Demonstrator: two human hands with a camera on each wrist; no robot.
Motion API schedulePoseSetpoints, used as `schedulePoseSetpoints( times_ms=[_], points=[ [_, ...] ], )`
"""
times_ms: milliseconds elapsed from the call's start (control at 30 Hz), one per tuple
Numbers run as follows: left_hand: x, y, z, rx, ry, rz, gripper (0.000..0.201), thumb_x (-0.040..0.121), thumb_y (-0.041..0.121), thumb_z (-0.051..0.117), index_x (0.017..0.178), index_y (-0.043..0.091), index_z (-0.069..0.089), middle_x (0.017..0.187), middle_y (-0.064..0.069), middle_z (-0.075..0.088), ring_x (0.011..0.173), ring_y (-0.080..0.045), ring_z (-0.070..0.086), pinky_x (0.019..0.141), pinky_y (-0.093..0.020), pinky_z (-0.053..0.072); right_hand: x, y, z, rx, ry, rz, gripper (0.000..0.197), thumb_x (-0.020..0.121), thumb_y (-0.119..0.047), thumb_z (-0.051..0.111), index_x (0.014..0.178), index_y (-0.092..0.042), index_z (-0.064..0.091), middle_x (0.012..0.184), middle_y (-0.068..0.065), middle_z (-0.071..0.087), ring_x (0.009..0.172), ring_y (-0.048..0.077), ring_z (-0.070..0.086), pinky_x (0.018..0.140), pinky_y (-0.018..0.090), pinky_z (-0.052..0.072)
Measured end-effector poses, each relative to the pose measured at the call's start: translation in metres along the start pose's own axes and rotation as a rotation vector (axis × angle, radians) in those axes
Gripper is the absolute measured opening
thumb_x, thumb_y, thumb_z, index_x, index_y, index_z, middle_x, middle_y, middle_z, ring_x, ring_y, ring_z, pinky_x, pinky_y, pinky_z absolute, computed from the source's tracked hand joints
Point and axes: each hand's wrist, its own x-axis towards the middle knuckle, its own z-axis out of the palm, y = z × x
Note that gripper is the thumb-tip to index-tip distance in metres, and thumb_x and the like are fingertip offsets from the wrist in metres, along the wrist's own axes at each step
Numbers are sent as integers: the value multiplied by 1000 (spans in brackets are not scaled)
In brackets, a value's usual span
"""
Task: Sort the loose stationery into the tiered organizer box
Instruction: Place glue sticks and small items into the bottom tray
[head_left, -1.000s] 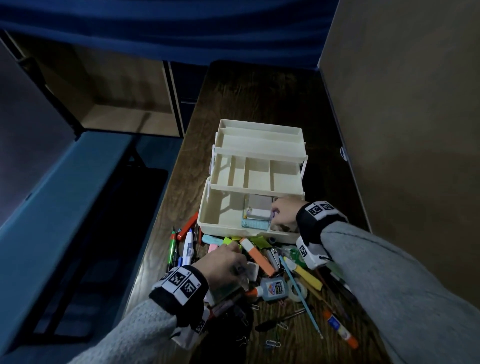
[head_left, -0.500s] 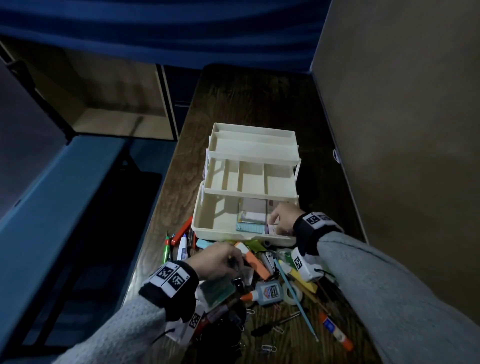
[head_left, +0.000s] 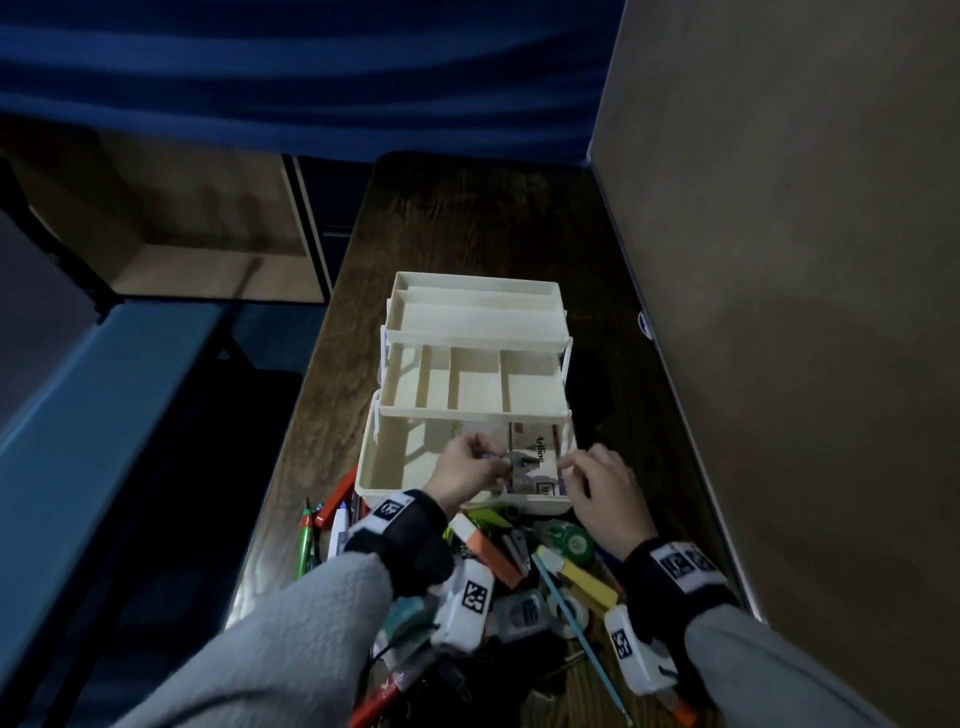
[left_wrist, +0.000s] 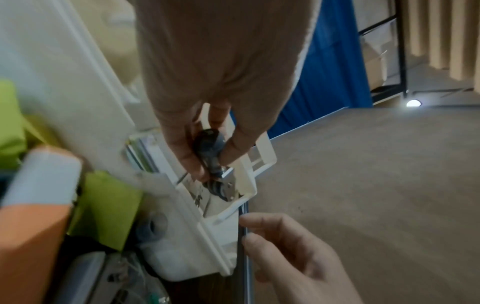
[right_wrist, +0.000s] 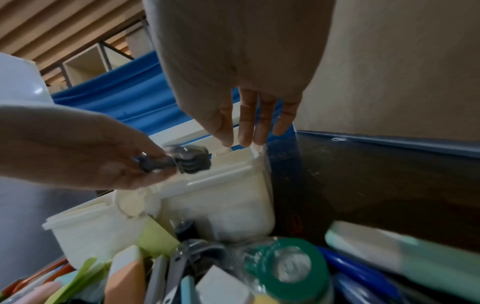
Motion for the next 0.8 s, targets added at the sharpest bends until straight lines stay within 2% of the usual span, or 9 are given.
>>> schedulePoseSetpoints(
  times_ms=[100, 167, 300, 433, 567, 633, 667, 733, 800],
  points=[
    [30, -8, 21, 34, 53, -65, 22, 84, -8, 57, 75, 12, 51, 89, -17, 60, 77, -25, 58, 81, -44, 53, -18, 14, 0, 85, -20, 38, 16, 96, -16, 48, 101, -19, 63, 95, -1, 51, 100, 17, 49, 88, 36, 44],
    [43, -11, 30, 85, 71, -68, 25, 82, -7, 59, 71, 14, 50, 91, -16, 60, 87, -24, 56, 88, -44, 51, -26, 20, -1, 113, -36, 74, 16, 96, -15, 48, 100, -19, 63, 95, -3, 50, 101, 15, 48, 90, 32, 43],
    [55, -13, 38, 398, 39, -9, 20, 84, -1, 57, 72, 15, 57, 84, -6, 62, 88, -21, 57, 73, -25, 44, -33, 30, -4, 141, -53, 119, 17, 96, -13, 48, 99, -18, 64, 94, -4, 50, 101, 14, 48, 90, 28, 42],
    [57, -8, 35, 732, -38, 63, 22, 86, -1, 52, 93, 8, 71, 99, -8, 70, 94, -24, 64, 80, -31, 54, -32, 33, -9, 155, -17, 112, 16, 95, -12, 50, 95, -19, 65, 91, -5, 50, 96, 12, 49, 85, 27, 41],
    [50, -2, 30, 763, -118, 139, 24, 88, -1, 51, 98, 5, 72, 106, -11, 71, 99, -25, 65, 85, -33, 54, -29, 33, -11, 193, 6, 122, 17, 95, -10, 50, 96, -17, 66, 90, -4, 49, 93, 14, 50, 84, 30, 44],
    [40, -1, 22, 735, -112, 192, 22, 88, 1, 51, 96, 7, 71, 102, -8, 71, 93, -27, 67, 78, -34, 56, -30, 34, -10, 202, 10, 132, 17, 95, -10, 50, 96, -16, 65, 90, -4, 48, 91, 15, 50, 83, 31, 44],
    [33, -1, 16, 713, -99, 228, 22, 88, 1, 51, 93, 9, 71, 99, -5, 70, 89, -26, 68, 72, -30, 57, -31, 35, -10, 206, 12, 139, 17, 95, -9, 50, 96, -16, 65, 90, -4, 47, 91, 15, 50, 82, 30, 44],
    [17, -2, -2, 694, -40, 313, 23, 90, 3, 50, 90, 15, 69, 95, 4, 67, 85, -17, 67, 60, -11, 49, -35, 36, -7, 208, 15, 151, 16, 95, -9, 50, 96, -15, 65, 90, -5, 47, 91, 14, 50, 80, 28, 43],
    [-1, -5, -24, 675, 66, 397, 25, 91, 3, 49, 90, 19, 68, 94, 10, 63, 82, -4, 61, 63, -6, 43, -41, 34, -2, 204, 9, 155, 17, 95, -8, 50, 97, -15, 65, 92, -3, 49, 89, 14, 52, 78, 27, 42]
  ],
)
